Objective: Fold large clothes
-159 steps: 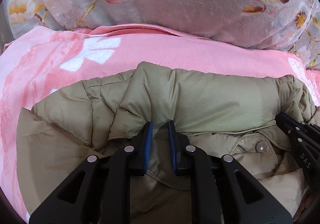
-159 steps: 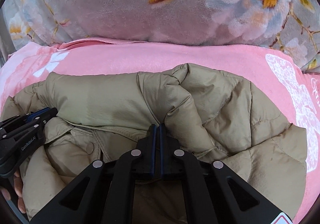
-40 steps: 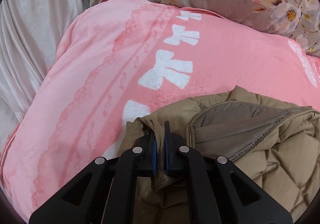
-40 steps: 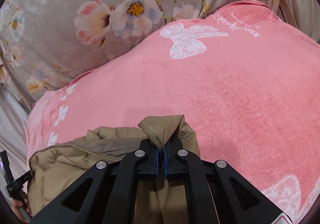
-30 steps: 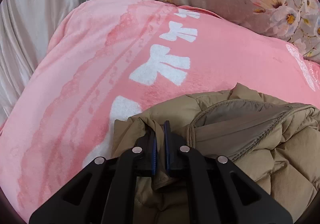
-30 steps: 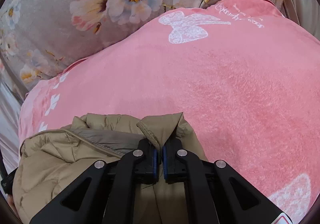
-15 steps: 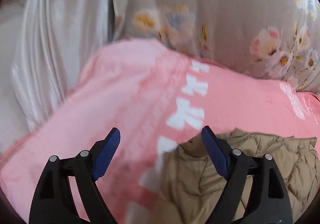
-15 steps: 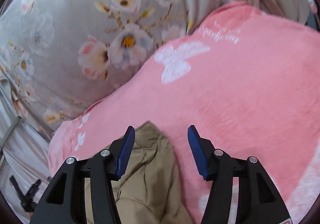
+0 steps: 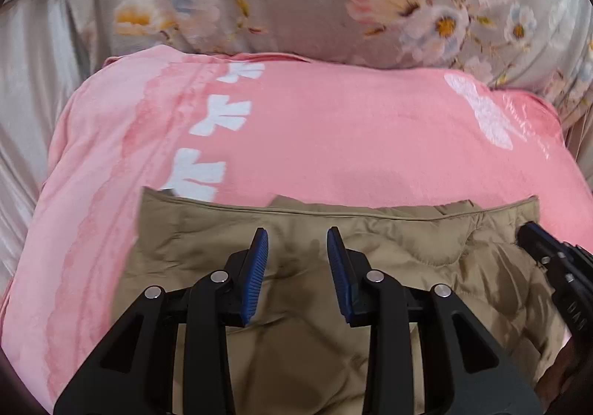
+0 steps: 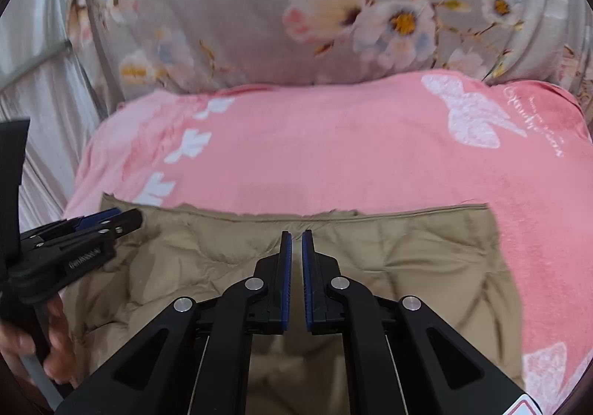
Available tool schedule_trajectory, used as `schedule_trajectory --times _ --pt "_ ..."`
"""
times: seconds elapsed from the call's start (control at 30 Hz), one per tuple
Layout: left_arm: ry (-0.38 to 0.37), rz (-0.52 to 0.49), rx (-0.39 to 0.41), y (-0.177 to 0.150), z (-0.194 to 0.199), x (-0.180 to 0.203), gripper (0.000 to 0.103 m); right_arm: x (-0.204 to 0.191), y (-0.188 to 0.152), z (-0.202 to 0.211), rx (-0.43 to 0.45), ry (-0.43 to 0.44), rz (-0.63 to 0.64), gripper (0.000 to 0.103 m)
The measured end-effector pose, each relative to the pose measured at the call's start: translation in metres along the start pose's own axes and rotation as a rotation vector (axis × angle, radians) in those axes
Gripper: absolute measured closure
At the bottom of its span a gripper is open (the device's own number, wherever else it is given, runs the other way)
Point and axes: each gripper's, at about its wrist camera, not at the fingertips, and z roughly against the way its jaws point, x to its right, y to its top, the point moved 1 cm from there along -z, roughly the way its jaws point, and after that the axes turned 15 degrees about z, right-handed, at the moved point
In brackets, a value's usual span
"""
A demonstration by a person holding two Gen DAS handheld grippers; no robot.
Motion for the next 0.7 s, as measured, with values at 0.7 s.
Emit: schedule_trajectory --times 0.7 --pt "0.051 -0.006 -0.006 -0.023 -0.076 0.019 0.071 0.014 -0.024 -0.075 -0.091 0.010 -0.038 0.103"
